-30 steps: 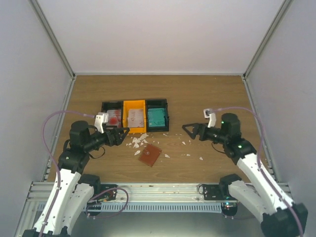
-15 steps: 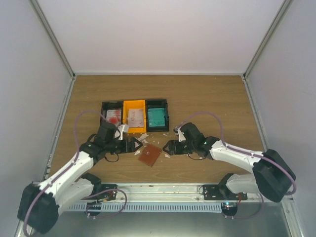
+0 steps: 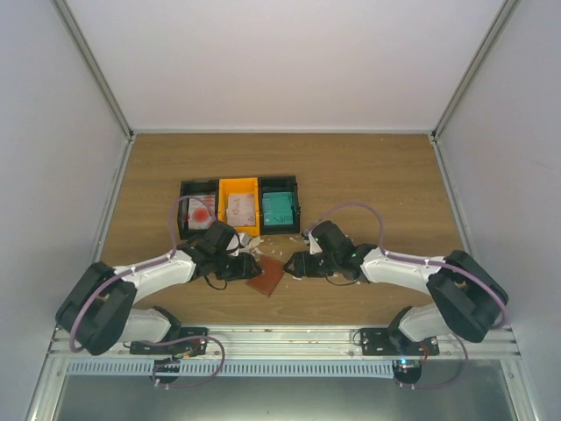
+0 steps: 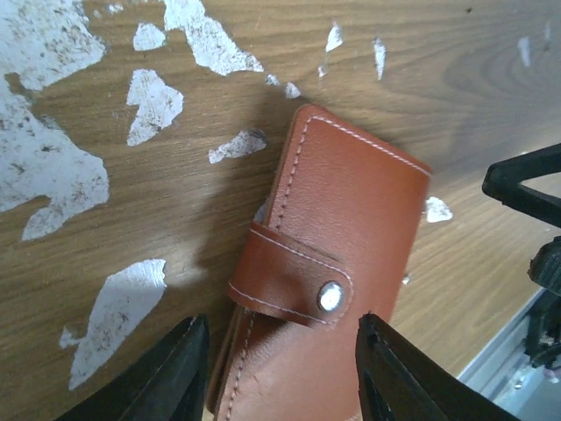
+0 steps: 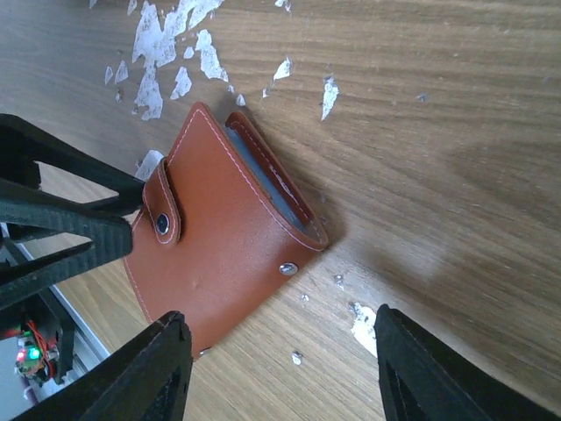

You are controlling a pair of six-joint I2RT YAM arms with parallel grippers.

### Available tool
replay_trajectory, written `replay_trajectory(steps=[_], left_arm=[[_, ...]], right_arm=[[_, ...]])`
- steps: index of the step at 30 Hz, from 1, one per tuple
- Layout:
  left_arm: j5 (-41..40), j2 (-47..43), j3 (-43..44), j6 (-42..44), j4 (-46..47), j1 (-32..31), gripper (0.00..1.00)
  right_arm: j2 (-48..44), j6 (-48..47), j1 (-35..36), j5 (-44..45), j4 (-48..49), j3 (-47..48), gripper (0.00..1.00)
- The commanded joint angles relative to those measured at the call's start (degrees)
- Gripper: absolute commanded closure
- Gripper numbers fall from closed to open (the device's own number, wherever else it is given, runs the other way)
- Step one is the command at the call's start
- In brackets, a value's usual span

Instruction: Put the credit cards into the card holder

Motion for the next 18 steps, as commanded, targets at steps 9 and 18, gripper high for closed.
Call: replay_trajectory(steps=[9, 18], left_arm=[[-2.35, 5.04, 0.54, -0.18, 4.65, -1.75, 0.75], [-0.80, 7.29, -0.16, -1.07, 6.22, -2.46, 0.85]], right_arm=[[7.15, 4.14, 0.58, -6.26, 10.02, -2.10, 0.50], [11.23, 8.81, 0.21, -12.69, 23.35, -5.52, 0.50]])
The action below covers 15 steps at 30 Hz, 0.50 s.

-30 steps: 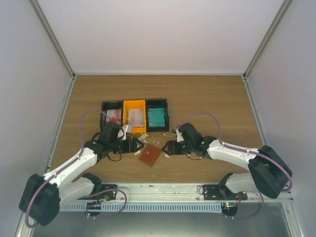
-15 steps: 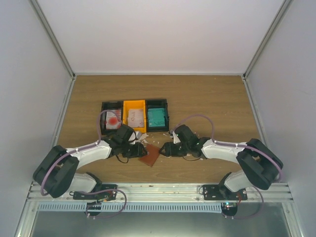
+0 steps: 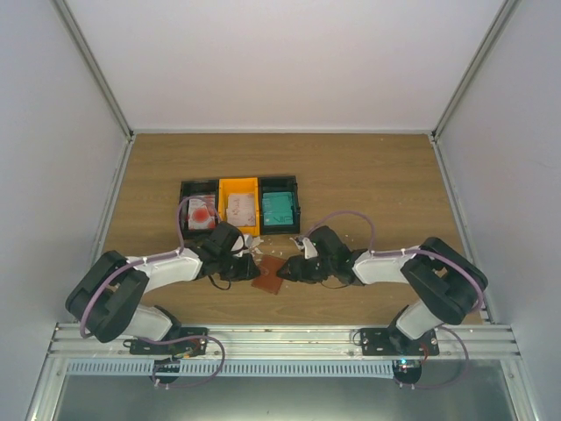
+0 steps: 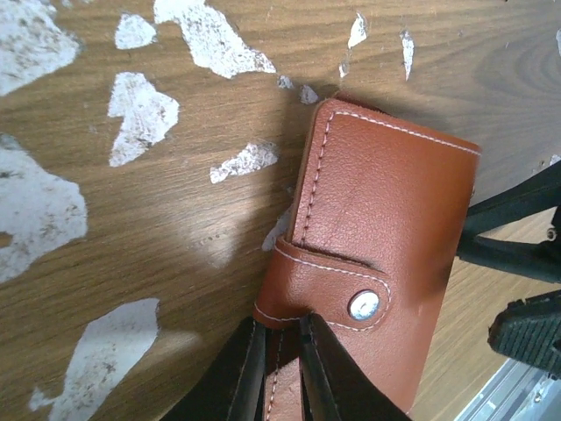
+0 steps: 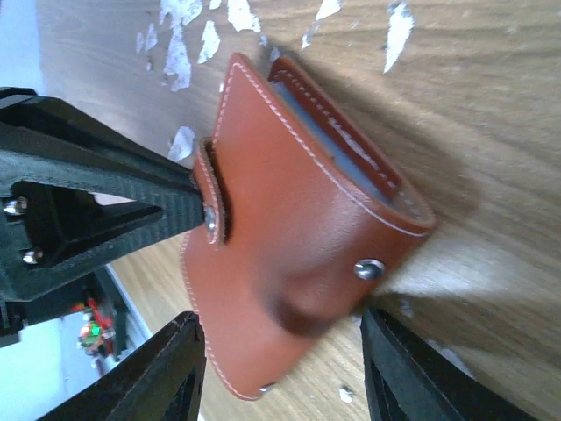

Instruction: Put the credit cards into the card holder

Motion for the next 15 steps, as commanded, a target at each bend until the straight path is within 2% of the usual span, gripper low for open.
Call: replay_trajectory(steps=[1, 4, 7, 10, 15], left_arm=[[0.37, 1.36, -0.80, -0.85, 2.95, -0.93, 0.86], [0.20, 1.66, -0.89, -1.14, 2.97, -1.26, 0.86], [-0.08, 1.64, -0.89, -1.37, 3.05, -1.40, 0.86], [-0.45, 1.54, -0.80, -1.45, 3.14, -1.40, 0.86], [-0.30, 1.20, -0.68, -1.20, 3.98, -1.40, 0.87]], right_arm=[[3.06, 3.87, -0.03, -4.60, 10.78, -2.50, 0.50], [4.81, 6.76, -0.39, -7.10, 19.33, -4.02, 0.50], [6.37, 8.17, -0.51, -7.79, 23.94, -4.42, 0.51], [5.85, 7.64, -0.76, -5.60, 22.08, -4.32, 0.54], [3.06, 2.57, -1.39, 0.34, 13.53, -3.00, 0.55]])
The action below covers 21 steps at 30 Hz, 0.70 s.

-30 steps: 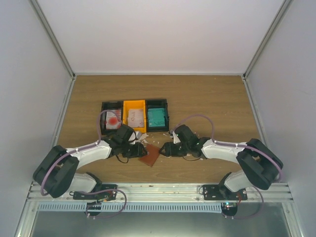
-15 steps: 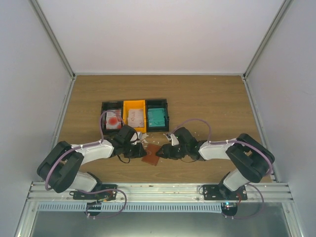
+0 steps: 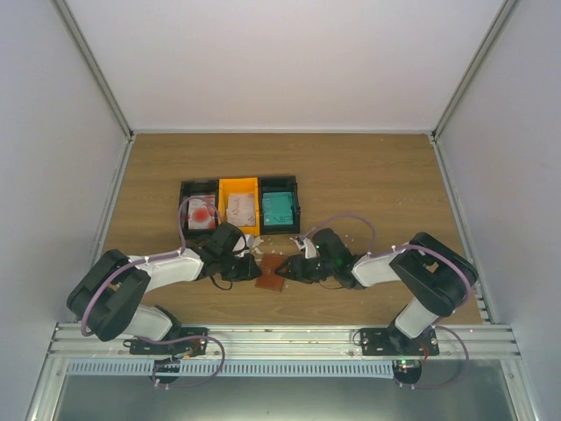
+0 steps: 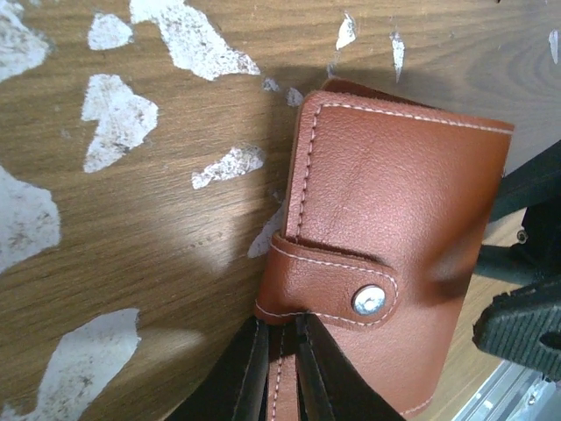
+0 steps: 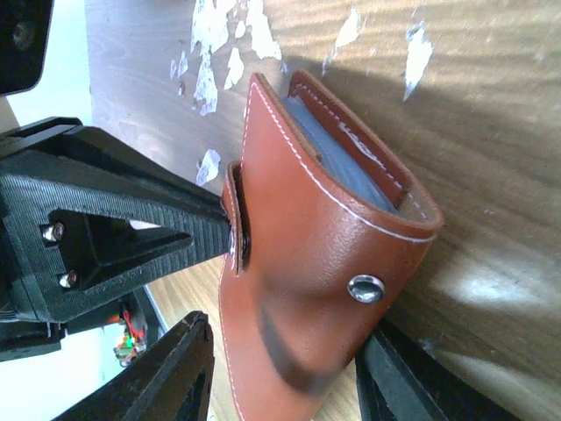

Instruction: Put the credit cards into the card holder

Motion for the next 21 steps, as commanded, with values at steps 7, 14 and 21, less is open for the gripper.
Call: replay_trajectory(steps=[7, 14, 21], left_arm=[[-3.15, -1.86, 1.74, 0.97, -2.75, -0.69, 0.74], [-3.85, -8.46, 0.02, -1.23, -7.17, -0.68, 0.46], [1.16, -11.32, -4.92, -4.77, -3.37, -0.85, 0.50]], right_arm=[[-9.81, -15.44, -0.52, 23.87, -28.08, 8.10, 0.30], [-1.80, -30.46, -0.43, 24.03, -35.84, 19.16, 0.33], [4.83, -35.59, -0.39, 20.68, -36.11, 25.50, 0.43]])
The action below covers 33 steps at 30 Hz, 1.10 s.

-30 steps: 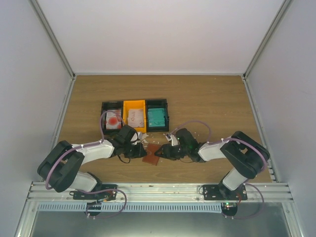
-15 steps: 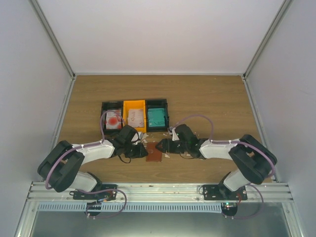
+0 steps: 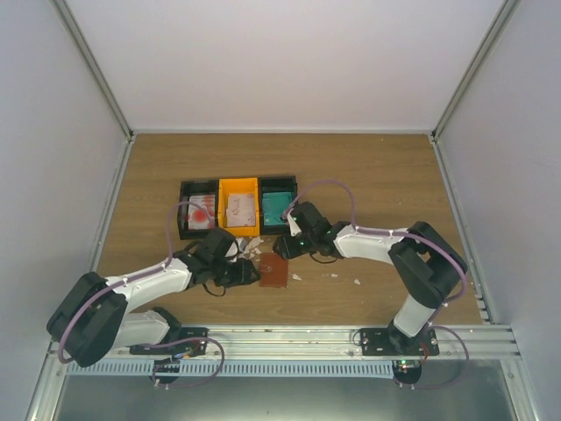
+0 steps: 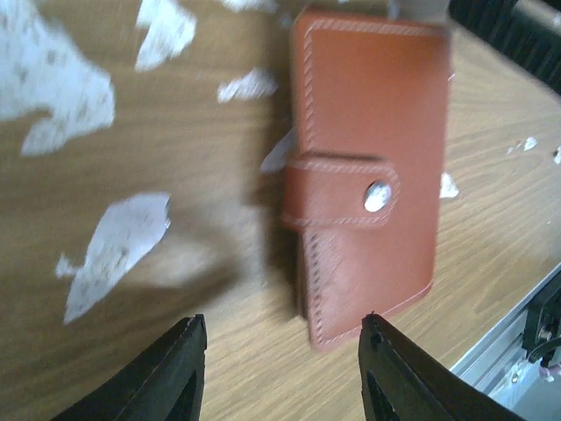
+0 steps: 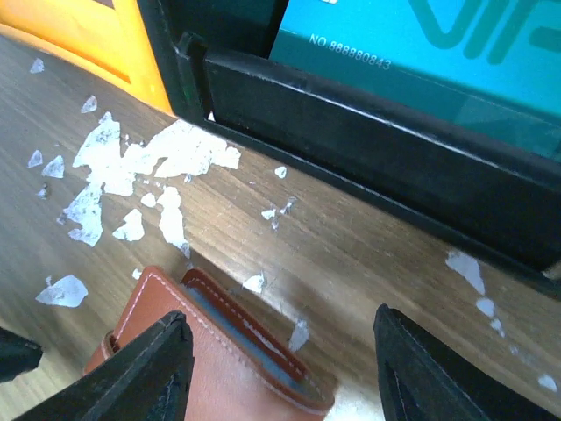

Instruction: Put the credit cards into the card holder

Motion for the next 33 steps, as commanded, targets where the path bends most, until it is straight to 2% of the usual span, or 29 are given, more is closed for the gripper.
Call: replay_trajectory(steps=[1, 9, 15, 19, 25, 33], left_arm=[[2.97, -1.11, -2.88, -2.59, 2.48, -0.56, 0.51], [4.88, 1.38, -2.78, -2.74, 5.58, -1.14, 0.56], [4.92, 1.95, -3.32, -3.34, 5.65, -1.78, 0.62], [4.08, 1.51, -3.91, -4.01, 5.36, -1.80, 0.64], [3.77, 2.70, -3.40, -3.91, 5.85, -1.80, 0.69], [0.64, 9.39, 3.89, 1.96, 5.40, -1.77, 0.76]], right_arm=[[2.69, -5.20, -0.03, -1.21, -2.06, 2.09, 0.44], [0.89, -3.97, 0.03, -5.64, -1.24, -2.59, 0.60], [-3.72, 0.78, 0.17, -7.11, -1.32, -9.35, 0.67], [-6.50, 3.22, 1.07, -13.14, 2.51, -14.53, 0.75], [-7.48, 5.60, 3.76, -20.10, 7.42, -18.44, 0.79], [-12.69, 5.93, 4.78, -23.91, 7.67, -21.35, 0.80]])
